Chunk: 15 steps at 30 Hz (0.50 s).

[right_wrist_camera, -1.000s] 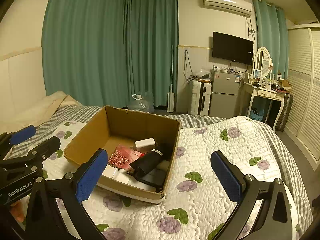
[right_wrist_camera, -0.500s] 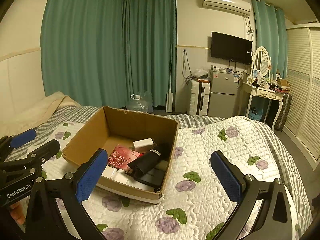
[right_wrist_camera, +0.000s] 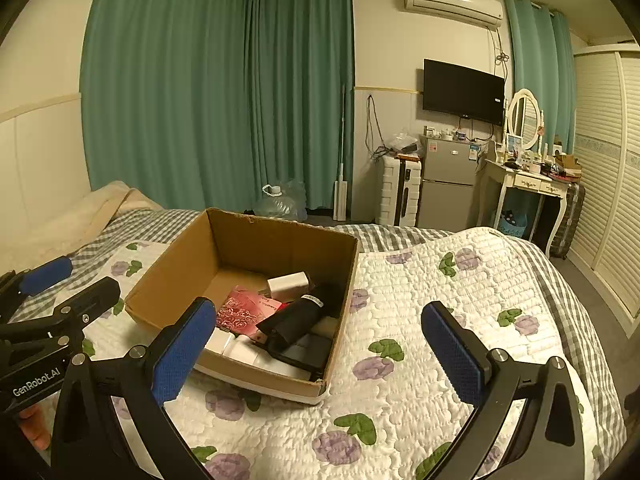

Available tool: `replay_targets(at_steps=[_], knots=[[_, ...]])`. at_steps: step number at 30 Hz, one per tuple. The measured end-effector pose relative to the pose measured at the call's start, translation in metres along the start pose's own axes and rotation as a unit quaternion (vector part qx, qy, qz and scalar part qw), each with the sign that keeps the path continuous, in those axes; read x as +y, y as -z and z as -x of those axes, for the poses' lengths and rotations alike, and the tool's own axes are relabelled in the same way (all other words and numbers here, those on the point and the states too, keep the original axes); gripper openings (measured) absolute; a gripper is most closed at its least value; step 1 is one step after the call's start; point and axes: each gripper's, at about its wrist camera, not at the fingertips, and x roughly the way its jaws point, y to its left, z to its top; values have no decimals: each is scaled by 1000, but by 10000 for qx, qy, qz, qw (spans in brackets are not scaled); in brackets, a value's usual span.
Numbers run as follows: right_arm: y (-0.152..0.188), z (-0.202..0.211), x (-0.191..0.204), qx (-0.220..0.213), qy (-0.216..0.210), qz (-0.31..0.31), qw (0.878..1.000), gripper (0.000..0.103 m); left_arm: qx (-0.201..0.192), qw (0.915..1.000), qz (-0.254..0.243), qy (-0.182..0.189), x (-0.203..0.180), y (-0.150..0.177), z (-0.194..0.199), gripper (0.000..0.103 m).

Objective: Organize rigid objects

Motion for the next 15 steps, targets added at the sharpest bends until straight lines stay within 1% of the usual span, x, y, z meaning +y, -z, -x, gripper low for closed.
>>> replay_targets(at_steps=[15], knots=[[0, -1, 0, 33, -9, 1, 10000, 103, 5, 10000, 8, -6, 0, 1, 0, 80]])
